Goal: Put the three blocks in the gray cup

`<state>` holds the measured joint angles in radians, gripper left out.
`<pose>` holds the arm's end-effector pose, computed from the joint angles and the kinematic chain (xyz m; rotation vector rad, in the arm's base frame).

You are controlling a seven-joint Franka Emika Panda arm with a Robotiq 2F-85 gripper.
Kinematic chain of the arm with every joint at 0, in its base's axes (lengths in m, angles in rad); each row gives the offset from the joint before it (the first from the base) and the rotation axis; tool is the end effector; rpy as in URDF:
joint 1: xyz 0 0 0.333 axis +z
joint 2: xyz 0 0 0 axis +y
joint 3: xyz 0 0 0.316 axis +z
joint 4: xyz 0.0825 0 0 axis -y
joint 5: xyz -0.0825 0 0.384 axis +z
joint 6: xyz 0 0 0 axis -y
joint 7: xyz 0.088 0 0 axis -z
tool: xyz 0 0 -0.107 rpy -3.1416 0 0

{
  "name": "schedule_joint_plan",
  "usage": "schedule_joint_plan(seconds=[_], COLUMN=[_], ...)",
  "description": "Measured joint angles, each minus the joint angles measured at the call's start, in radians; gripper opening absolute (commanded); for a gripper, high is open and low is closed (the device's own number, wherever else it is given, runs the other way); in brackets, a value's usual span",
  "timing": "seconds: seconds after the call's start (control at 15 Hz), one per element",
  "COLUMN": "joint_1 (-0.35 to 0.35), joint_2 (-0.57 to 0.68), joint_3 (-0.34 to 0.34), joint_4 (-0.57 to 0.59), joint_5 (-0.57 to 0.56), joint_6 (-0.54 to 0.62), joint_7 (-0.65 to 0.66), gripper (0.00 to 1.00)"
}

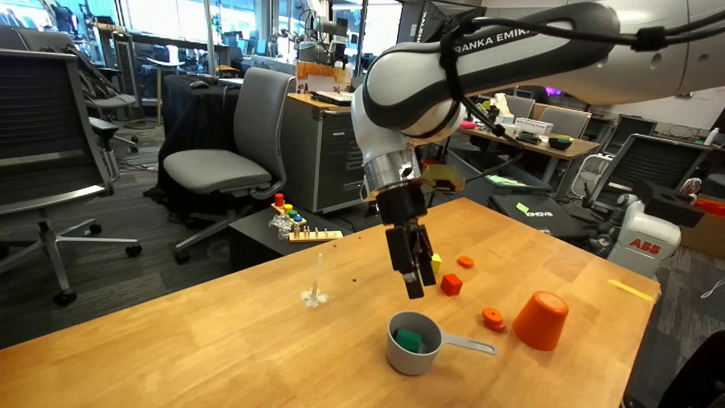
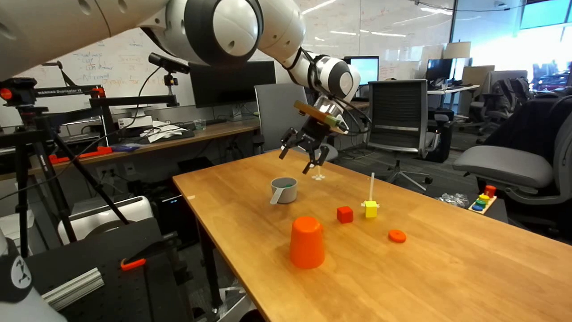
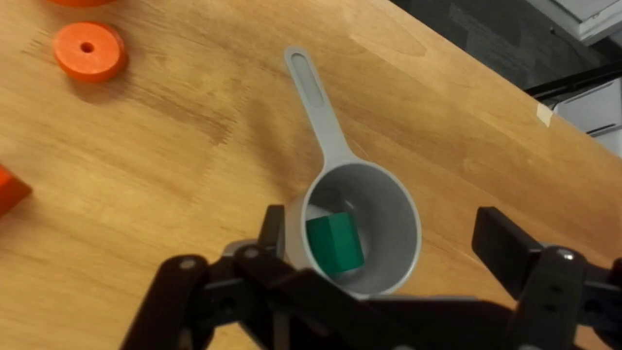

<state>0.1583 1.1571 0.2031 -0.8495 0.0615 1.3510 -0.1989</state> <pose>0.6816 0.2072 0.1687 -2.6785 -0.6779 0.9381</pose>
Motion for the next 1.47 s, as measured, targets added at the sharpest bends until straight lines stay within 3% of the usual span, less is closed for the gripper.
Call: schedule_joint_plan(seconds=[0.47,0.8,1.13,1.47], joint_1=[-0.016,-0.016,-0.030,-0.031], joint_2=[-0.128,-0.134,-0.082,-0.048], joint_3=[-0.145,-0.219,-0.245,-0.246], joint_4=[-0.081,-0.141,-0.167,-0.169], joint_5=[-0.110,-0.149,-0.151,-0.156], joint_6=[0.068,0.071,0.074,0.164], joint_7=[0.145,0.243,0.286,0.286], gripper=[1.00,1.00,1.00,1.00])
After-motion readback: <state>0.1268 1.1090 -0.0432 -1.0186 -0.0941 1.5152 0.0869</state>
